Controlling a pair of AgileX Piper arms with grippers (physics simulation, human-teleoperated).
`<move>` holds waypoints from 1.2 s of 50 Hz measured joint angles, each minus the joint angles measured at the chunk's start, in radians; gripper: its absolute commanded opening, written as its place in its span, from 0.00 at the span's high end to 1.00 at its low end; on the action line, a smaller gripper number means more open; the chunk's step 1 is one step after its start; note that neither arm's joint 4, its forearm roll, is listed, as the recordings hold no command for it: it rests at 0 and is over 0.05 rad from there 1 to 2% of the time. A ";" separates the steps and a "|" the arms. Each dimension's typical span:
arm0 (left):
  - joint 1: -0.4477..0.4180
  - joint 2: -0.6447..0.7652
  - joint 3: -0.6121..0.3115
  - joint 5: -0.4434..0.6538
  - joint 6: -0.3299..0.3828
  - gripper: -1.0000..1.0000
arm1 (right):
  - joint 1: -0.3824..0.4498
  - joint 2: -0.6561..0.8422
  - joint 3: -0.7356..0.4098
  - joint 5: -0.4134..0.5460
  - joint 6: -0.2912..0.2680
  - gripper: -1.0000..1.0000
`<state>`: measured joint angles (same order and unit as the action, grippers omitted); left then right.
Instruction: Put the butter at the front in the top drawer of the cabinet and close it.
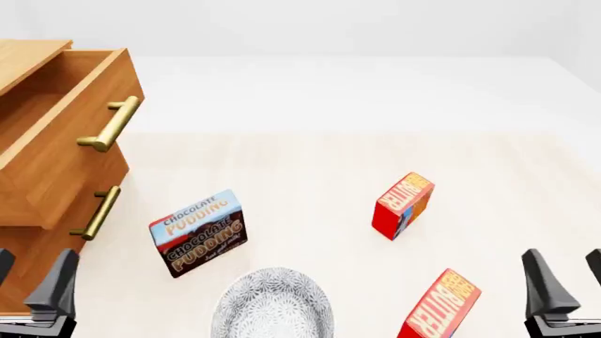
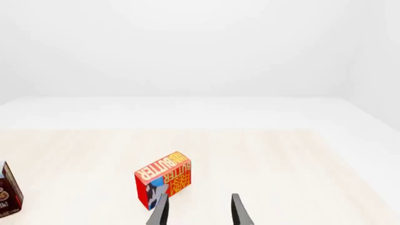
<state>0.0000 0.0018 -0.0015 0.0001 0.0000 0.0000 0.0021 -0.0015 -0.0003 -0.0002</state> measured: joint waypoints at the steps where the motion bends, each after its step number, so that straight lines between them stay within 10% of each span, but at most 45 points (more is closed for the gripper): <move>1: 0.000 0.000 0.000 0.000 0.000 0.00 | 0.000 0.000 0.000 0.000 0.000 0.00; 35: 0.040 0.036 -0.022 -0.013 -0.013 0.00 | 0.000 0.001 -0.006 0.005 0.000 0.00; 60: 0.055 0.176 -0.313 0.184 -0.034 0.00 | 0.000 0.001 -0.006 0.005 0.000 0.00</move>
<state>0.0554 0.1783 -0.3146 0.1841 -0.0342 -0.0001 0.0032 -0.0075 0.0051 -0.0004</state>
